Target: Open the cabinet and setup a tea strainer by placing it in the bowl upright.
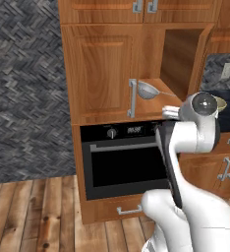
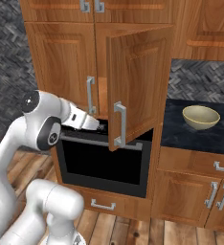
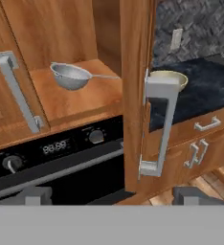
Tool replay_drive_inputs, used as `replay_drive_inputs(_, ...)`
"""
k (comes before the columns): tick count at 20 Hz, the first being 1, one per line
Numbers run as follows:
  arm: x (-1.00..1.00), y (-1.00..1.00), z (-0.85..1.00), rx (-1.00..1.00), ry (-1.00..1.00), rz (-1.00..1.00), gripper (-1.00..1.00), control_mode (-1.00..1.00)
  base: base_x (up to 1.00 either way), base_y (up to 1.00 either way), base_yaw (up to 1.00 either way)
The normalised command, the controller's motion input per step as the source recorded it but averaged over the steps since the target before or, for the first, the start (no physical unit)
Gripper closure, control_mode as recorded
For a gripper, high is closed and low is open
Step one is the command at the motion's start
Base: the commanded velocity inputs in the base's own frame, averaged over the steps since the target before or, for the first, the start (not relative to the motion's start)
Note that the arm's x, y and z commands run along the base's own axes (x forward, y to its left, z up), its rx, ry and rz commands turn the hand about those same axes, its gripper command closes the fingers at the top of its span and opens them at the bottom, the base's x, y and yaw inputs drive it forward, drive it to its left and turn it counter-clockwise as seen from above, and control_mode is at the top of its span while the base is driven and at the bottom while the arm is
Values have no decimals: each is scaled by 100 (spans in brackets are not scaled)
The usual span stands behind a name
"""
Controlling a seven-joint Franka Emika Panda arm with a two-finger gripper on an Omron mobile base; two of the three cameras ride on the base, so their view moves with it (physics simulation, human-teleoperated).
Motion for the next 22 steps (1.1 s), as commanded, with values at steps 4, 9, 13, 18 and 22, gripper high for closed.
replay_drive_inputs(4, 90, 87, 0, -52, 33, 8, -100, -100, 0, 0, 0)
replay_drive_inputs(9, 93, 1, -4, -60, 46, 5, -100, -100, 0, 0, 0)
replay_drive_inputs(13, 91, -29, -10, -52, 51, 0, -100, -100, 0, 0, 0)
replay_drive_inputs(18, 67, -38, -29, -39, 40, 0, -100, -100, 0, 0, 0)
replay_drive_inputs(22, 14, -14, -46, -13, 13, -1, -100, -100, 0, 0, 0)
